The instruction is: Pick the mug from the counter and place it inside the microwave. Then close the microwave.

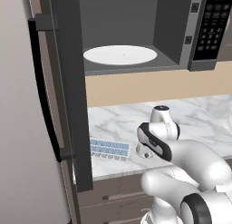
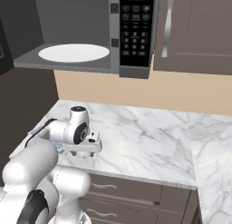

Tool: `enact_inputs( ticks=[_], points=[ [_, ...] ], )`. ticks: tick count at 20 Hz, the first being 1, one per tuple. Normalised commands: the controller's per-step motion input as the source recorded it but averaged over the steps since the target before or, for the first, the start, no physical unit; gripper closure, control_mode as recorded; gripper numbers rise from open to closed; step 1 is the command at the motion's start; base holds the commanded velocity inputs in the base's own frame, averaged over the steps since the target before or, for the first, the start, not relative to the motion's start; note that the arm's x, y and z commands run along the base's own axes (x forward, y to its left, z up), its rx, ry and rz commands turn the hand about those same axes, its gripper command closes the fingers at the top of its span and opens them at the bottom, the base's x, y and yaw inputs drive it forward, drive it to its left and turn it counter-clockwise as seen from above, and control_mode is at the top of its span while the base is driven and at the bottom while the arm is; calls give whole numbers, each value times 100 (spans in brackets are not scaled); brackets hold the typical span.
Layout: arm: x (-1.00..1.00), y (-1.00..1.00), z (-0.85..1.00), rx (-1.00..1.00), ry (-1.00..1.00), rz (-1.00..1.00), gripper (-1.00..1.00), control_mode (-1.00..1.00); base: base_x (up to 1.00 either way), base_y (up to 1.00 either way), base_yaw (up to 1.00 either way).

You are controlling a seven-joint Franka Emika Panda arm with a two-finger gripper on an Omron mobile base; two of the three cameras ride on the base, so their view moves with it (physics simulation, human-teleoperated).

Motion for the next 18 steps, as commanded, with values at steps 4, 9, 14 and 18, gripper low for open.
enact_inputs(
  ticks=[4, 9, 14, 18],
  points=[
    [0, 0, -17, 0, 0, 0, -100, -100, 0, 0, 0],
    [0, 0, -13, 0, 0, 0, -100, -100, 0, 0, 0],
    [0, 0, -6, 0, 0, 0, -100, -100, 0, 0, 0],
    [0, 0, 0, 0, 0, 0, -100, -100, 0, 0, 0]
  ],
)
